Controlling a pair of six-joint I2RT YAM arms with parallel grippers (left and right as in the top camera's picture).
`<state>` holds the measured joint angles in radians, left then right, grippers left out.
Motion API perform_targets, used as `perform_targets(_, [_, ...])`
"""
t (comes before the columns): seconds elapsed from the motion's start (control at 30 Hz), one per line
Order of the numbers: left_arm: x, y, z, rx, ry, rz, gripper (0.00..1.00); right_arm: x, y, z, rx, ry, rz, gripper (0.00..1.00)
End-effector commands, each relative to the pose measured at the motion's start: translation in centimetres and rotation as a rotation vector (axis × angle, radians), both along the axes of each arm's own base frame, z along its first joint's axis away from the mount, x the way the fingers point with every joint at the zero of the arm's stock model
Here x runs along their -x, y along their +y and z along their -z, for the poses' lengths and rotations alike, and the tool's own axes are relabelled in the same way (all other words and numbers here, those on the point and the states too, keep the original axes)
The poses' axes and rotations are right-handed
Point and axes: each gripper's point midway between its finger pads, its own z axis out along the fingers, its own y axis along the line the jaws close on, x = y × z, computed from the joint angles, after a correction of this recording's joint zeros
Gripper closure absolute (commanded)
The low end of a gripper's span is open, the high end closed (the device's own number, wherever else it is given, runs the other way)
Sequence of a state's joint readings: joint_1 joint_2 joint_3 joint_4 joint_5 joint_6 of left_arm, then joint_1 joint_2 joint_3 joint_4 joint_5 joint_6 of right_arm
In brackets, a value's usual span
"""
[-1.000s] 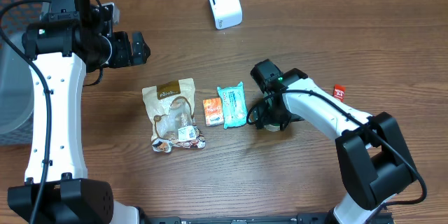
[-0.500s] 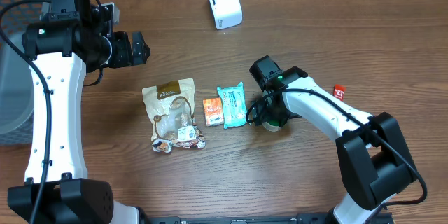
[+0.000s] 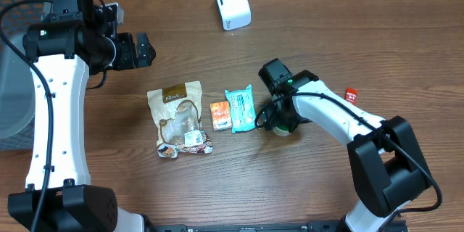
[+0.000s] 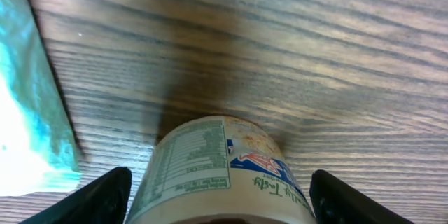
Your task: Scan the item barcode
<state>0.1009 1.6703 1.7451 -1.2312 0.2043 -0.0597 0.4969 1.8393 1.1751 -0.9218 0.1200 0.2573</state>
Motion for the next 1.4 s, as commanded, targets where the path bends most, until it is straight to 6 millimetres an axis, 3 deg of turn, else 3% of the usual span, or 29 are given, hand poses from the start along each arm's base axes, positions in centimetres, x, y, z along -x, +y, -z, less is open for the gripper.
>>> perform_targets(0.0, [0.0, 0.2, 0.4, -0.001, 0.010, -0.004, 0.00, 0.3, -0.7, 0.5, 0.017, 0.011, 0.005, 0.20])
perform_targets(0.27, [0.0, 0.2, 0.4, -0.001, 0.010, -0.004, 0.00, 0.0, -0.5, 0.7, 0.007, -0.005, 0.006, 0.22])
perform_targets(0.53, [0.0, 0.2, 0.4, -0.001, 0.010, -0.004, 0.00, 0.1, -0.5, 0.7, 0.007, 0.002, 0.012, 0.35])
perform_targets(0.97, [0.0, 0.2, 0.4, -0.001, 0.010, -0.004, 0.00, -0.1, -0.1, 0.2, -0.008, 0.004, 0.005, 0.39])
perform_targets(1.07, [0.0, 0.2, 0.4, -0.001, 0.010, -0.004, 0.00, -0.9, 0.3, -1.5, -0.014, -0.007, 0.005, 0.41])
perform_targets(1.17, [0.0, 0.2, 0.4, -0.001, 0.010, -0.004, 0.00, -2.4, 1.1, -4.7, -0.026, -0.031, -0.014, 0.41])
perform_targets(1.37, [0.0, 0.2, 0.4, -0.001, 0.010, -0.004, 0.00, -4.1, 3.0, -14.4, -0.105, -0.082, -0.077, 0.40])
